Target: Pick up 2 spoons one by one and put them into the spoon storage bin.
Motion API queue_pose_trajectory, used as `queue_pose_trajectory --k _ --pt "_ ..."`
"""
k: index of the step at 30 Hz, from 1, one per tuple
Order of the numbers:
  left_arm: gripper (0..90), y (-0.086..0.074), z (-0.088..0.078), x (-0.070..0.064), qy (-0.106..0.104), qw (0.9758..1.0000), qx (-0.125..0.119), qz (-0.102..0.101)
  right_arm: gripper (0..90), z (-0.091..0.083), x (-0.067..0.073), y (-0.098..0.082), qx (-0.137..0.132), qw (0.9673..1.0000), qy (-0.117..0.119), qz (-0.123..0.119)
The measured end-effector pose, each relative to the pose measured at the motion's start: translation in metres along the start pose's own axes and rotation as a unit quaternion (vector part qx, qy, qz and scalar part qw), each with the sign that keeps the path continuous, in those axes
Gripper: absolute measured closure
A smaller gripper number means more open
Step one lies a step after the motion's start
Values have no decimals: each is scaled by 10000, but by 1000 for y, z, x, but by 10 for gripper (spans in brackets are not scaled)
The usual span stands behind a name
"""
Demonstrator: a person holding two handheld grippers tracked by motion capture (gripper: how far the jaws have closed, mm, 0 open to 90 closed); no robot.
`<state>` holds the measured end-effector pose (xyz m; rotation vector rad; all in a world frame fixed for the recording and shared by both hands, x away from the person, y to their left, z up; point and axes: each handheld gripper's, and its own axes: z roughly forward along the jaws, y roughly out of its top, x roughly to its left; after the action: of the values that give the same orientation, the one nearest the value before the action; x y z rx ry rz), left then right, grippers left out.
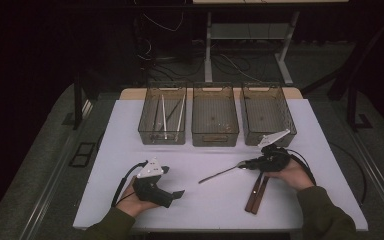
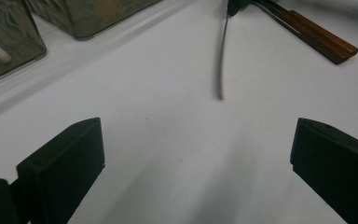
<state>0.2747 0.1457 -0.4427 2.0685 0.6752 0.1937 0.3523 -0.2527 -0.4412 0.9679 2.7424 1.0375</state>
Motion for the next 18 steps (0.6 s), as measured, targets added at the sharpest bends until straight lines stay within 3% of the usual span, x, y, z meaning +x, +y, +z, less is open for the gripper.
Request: queue_pose_trajectory --k 2,10,18 --pt "15 0 0 0 -4 10000 -2 0 867 1 1 0 42 9999 64 -66" --pt "15 0 0 0 -14 10000 7 23 872 0 5 0 37 10000 -48 -27" --pt "16 0 0 0 -14 10000 -2 39 873 -14 7 2 -319 9990 -213 230"
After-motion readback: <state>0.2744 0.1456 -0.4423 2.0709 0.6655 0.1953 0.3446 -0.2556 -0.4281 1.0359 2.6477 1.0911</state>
